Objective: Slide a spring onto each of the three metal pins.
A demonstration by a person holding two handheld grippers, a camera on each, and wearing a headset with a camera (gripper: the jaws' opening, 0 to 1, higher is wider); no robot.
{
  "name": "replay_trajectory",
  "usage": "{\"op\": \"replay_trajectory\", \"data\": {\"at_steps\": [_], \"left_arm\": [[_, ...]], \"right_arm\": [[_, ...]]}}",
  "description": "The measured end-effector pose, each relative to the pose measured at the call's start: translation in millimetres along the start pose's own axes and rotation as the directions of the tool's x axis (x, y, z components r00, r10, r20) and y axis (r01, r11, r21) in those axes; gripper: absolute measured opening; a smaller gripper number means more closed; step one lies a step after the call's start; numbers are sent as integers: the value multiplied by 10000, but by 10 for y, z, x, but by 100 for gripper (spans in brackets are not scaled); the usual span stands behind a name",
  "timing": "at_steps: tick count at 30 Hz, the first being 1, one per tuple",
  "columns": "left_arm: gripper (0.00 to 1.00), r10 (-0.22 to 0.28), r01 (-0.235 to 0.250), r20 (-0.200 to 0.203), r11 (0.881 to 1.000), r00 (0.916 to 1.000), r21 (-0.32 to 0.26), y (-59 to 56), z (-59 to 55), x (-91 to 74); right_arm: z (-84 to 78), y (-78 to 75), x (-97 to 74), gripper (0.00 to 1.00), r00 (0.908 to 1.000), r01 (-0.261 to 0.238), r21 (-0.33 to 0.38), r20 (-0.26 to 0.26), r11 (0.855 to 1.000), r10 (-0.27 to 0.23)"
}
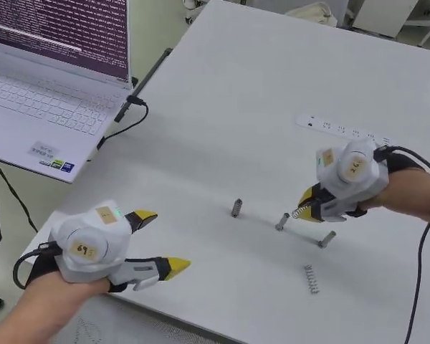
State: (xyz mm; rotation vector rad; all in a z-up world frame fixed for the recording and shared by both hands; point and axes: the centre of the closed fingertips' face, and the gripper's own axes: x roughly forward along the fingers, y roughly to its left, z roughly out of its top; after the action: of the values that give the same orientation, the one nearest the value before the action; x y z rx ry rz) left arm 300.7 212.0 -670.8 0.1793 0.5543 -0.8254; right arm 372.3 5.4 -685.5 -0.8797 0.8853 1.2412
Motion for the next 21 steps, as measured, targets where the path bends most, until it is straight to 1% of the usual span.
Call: {"op": "replay_trajectory", "data": {"at_steps": [4,7,14,21], "left_arm": [[60,15,-15,-66,10000,10000,-50,1,-9,-7],[61,65,-65,-52,9999,10000,-115,7,-7,-19],[63,138,-138,-3,9996,9999,-237,13,6,-49],[63,213,-214,-42,9993,9998,-321,33,0,-68]], "right_arm": [[-7,-38,39,9,9999,-76,-42,-73,10000,76],[-14,-67,72,9,9996,-165,-186,-222,9997,161],[7,-138,142,9,9991,-321,-269,-282,9991,313],[9,-140,208,9,9979,-505,-426,-437,9978,486]]}}
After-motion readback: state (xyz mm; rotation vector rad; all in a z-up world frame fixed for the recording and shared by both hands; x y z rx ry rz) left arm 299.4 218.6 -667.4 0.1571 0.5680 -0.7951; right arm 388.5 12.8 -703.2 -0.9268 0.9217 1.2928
